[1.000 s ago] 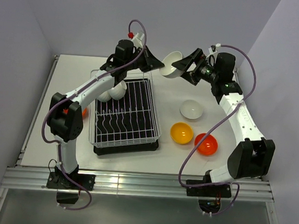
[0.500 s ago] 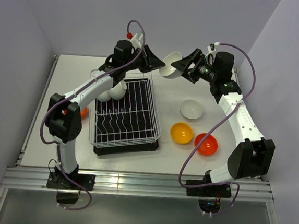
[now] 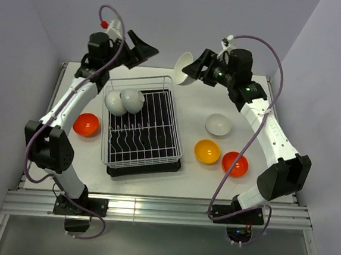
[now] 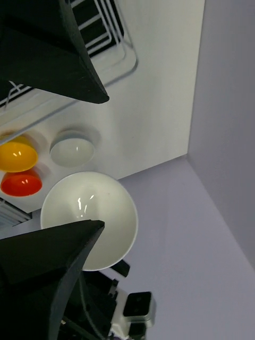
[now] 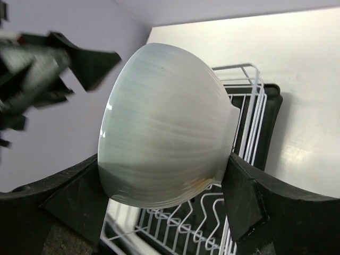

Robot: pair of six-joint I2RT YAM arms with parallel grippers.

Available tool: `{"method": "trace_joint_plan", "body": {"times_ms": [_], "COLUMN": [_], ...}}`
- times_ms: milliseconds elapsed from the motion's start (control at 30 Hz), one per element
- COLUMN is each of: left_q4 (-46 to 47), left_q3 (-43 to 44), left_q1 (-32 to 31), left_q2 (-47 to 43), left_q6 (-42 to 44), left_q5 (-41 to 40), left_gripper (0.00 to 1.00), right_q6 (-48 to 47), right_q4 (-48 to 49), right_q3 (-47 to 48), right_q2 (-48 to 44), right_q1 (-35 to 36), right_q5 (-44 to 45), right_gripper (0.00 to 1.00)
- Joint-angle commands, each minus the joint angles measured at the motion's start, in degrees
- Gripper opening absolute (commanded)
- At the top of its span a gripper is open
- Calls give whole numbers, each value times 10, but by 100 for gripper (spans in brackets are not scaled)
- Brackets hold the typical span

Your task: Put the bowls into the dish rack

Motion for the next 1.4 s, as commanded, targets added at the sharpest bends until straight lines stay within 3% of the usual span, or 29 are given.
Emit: {"method": "trace_joint_plan", "body": {"times_ms": [0,233,433,633,1367], "left_q4": [-13,-74,-66,-56,-36], "left_q3": [-11,-25,-106,-141,-209], "left_q1": [63,158,234,259,283], "left_q2": [-58,-115,-172,-199,-232], "left_q6": [13,71,72,66,45], "left_q5": [16,21,44,61,76], "left_gripper": [98,99,100,99,100], "right_q6": [-106,-199,-249,-282,-315], "right_q4": [-18,-79,-95,-111,-69], "right_q3": [68,141,196,251,260], "right_q2": [16,101,178,254,355], "right_q1": [58,166,224,255,265], "right_q5": [76,189,239,297,375], "right_gripper": [0,0,0,0,0]}}
